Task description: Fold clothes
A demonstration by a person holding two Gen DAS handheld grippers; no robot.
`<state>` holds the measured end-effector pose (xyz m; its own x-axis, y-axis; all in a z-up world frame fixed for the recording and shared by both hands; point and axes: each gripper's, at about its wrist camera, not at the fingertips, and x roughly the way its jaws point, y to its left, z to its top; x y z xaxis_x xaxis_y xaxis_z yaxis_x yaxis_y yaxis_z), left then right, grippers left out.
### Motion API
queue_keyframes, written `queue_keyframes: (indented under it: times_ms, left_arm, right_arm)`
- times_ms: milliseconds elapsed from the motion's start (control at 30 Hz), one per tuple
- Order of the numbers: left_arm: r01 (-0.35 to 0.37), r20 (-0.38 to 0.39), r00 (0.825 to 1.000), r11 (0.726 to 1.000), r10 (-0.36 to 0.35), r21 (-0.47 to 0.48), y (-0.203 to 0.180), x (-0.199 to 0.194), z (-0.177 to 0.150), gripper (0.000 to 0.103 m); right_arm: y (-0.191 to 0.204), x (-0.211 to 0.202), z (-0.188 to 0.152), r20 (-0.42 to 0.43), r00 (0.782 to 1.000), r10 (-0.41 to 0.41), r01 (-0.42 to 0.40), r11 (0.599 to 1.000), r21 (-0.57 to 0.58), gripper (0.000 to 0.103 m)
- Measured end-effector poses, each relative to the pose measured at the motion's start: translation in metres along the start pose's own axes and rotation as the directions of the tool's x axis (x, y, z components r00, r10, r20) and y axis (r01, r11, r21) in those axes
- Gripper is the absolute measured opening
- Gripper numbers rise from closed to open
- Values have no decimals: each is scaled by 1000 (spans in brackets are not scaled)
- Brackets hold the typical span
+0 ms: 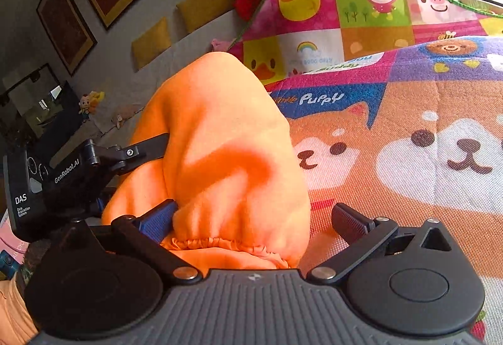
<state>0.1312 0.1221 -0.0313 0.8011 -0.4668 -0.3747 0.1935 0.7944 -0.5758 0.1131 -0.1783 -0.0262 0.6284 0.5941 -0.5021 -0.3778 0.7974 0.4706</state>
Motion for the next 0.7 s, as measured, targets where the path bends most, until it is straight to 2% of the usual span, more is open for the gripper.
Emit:
queue_keyframes:
  times_ms: [300,700]
  left_arm:
    - [50,-25,998,996,-52,-78,14,1,0,103]
    - [62,-26,998,995,-64,-81,15,1,0,103]
  right_arm:
    - [-2,-1,0,5,1000,26,-26,1000,17,103]
    - [-3,0,-1,11,999,38,-39,999,31,103]
